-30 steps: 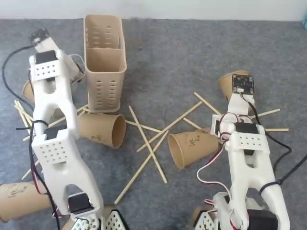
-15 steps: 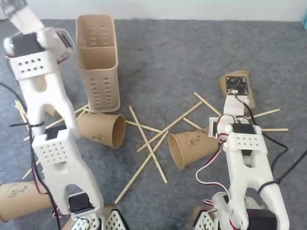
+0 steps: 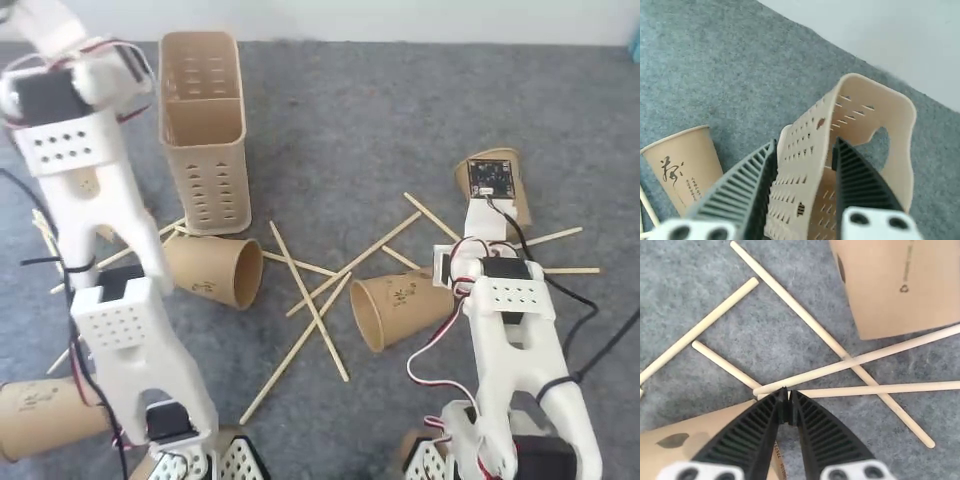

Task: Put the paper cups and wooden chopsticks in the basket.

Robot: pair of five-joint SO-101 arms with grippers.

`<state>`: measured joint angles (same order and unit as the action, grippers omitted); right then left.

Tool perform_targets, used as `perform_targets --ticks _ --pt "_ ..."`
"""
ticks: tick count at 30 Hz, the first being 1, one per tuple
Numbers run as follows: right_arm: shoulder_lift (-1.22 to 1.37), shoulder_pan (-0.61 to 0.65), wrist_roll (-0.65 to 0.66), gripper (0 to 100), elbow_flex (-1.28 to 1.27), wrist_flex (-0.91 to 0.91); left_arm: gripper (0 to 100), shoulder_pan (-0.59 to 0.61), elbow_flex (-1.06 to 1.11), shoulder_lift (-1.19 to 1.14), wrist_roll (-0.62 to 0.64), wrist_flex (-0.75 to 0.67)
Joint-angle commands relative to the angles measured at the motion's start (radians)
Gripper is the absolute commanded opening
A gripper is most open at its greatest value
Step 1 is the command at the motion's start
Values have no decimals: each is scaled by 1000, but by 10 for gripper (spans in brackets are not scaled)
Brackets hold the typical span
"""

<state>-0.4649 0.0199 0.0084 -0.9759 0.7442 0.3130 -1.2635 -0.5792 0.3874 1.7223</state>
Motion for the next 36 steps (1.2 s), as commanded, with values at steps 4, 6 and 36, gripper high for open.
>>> perform_targets --ticks 4,6,36 --pt "2 5 14 8 5 -18 242 -94 -8 72 -137 34" --pt "2 5 14 8 5 -18 238 -91 1 58 -172 28" --pt "2 5 14 9 5 -18 12 -84 -44 -232 336 8"
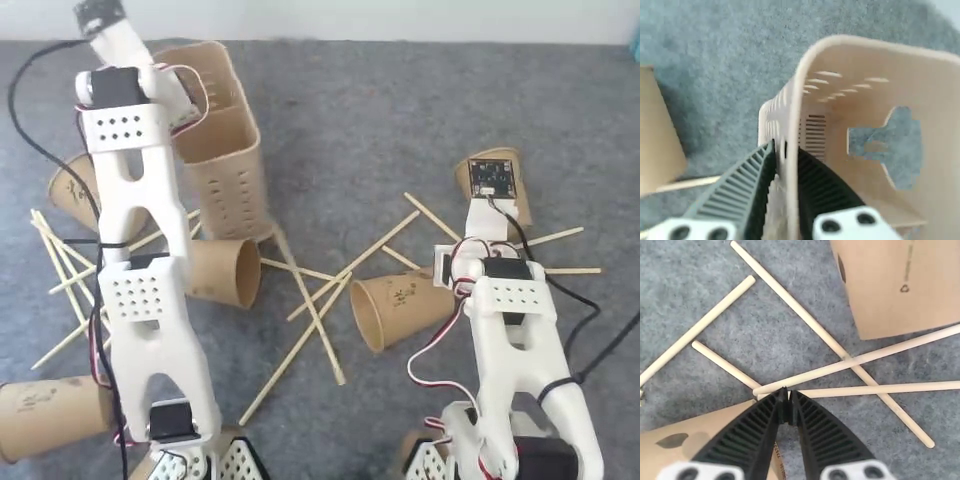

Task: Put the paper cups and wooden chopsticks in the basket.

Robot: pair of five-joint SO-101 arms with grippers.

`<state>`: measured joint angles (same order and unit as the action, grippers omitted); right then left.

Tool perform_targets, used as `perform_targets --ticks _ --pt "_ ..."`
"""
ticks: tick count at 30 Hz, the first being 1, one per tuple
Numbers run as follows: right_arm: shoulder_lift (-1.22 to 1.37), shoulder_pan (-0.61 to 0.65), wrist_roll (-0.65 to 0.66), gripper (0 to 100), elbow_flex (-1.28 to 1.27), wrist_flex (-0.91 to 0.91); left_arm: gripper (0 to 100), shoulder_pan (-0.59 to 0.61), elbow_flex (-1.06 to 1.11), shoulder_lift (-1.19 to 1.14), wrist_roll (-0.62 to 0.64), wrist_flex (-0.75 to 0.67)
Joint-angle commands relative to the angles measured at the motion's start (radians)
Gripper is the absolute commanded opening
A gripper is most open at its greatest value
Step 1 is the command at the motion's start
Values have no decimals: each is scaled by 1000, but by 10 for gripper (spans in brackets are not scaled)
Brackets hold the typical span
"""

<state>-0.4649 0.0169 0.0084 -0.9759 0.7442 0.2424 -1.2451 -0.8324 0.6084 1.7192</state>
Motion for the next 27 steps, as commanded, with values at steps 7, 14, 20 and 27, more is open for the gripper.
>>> perform_targets --ticks 7,14,20,27 --pt "2 8 14 9 5 -18 12 -15 -200 23 396 12" --pt "2 8 40 9 5 -19 12 -32 -323 23 595 35" --pt "2 8 48 9 5 -19 12 -100 -329 11 675 35" --pt "2 8 54 9 -3 -41 12 -133 -282 3 709 34"
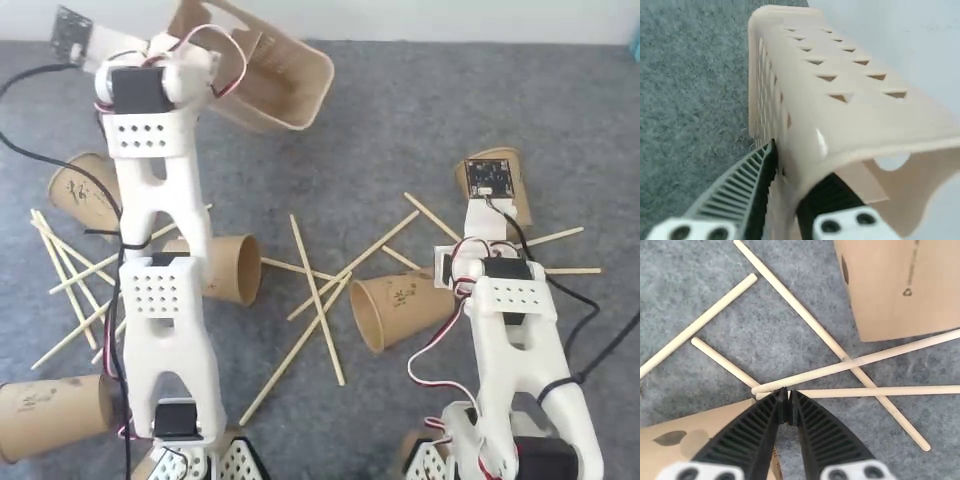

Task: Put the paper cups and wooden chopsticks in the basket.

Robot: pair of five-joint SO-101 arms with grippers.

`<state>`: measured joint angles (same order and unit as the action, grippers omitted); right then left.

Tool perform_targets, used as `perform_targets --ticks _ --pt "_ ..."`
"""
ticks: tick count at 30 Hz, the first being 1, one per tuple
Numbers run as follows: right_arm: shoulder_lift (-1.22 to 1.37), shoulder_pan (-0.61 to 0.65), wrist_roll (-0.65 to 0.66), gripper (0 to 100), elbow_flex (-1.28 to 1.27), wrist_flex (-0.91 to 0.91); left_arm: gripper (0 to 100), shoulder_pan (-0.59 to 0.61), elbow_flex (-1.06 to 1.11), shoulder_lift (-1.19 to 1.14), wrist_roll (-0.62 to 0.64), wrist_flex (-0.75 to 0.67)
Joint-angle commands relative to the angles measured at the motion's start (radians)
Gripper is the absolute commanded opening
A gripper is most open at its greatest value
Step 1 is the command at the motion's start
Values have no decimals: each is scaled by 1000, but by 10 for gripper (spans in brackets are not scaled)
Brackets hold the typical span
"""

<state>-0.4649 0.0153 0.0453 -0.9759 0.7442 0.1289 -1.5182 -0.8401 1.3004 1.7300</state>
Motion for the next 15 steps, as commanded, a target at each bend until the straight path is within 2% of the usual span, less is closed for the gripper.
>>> perform_targets --ticks 1,6,11,13,15 --pt "2 12 18 9 -9 -50 12 -31 -8 12 17 23" --pt "2 12 18 9 -12 -54 12 -72 12 5 51 23" --pt "2 12 20 9 -12 -54 12 -66 136 3 66 23" --pt "2 12 20 9 -12 -54 12 -72 179 12 49 26" --pt "2 12 20 9 -12 -54 12 -84 206 21 -23 28"
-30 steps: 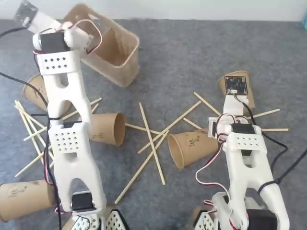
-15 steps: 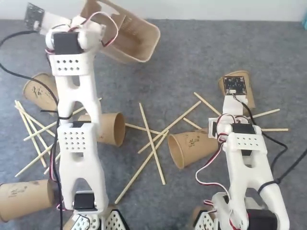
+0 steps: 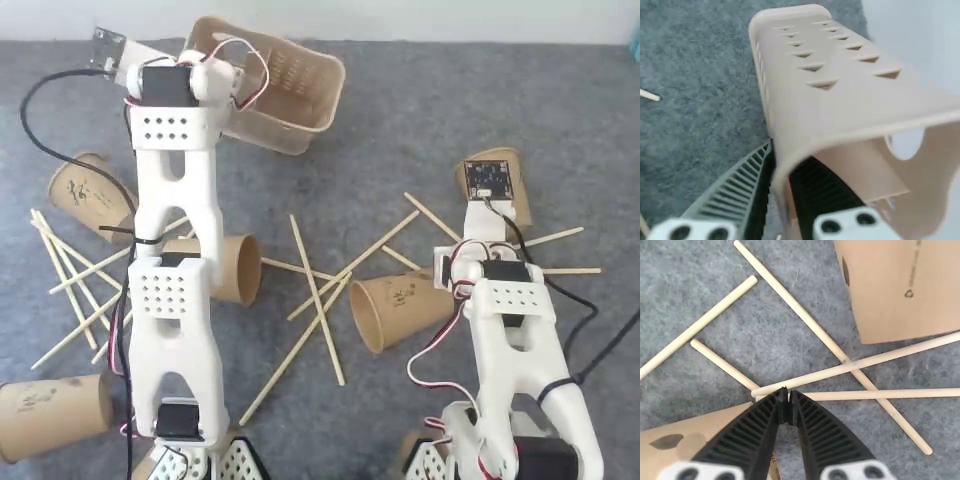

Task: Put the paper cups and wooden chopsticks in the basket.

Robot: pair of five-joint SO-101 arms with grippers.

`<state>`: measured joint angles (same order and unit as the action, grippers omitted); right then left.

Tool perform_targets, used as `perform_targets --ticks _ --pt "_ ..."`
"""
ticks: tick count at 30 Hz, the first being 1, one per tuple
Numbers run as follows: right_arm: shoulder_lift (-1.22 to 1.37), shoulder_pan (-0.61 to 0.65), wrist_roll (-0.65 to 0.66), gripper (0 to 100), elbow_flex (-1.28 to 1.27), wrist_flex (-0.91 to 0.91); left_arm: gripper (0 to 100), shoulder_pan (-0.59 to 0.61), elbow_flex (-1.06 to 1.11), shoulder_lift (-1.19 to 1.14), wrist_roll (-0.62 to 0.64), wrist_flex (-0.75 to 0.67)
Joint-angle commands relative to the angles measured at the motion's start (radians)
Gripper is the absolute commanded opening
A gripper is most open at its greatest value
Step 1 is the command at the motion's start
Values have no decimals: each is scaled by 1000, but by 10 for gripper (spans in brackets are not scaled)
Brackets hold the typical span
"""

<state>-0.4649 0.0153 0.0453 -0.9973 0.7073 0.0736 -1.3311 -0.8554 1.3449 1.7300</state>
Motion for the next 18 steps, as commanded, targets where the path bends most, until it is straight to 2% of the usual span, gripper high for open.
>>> perform_targets --ticks 1,7,12,18 --pt "2 12 20 9 9 -18 12 -35 33 43 -95 28" --pt "2 12 20 9 9 -19 17 -38 257 114 -158 23" --pt "2 12 20 9 9 -19 100 -18 271 189 -178 26" --pt "2 12 20 9 8 -19 108 -28 277 348 -218 26"
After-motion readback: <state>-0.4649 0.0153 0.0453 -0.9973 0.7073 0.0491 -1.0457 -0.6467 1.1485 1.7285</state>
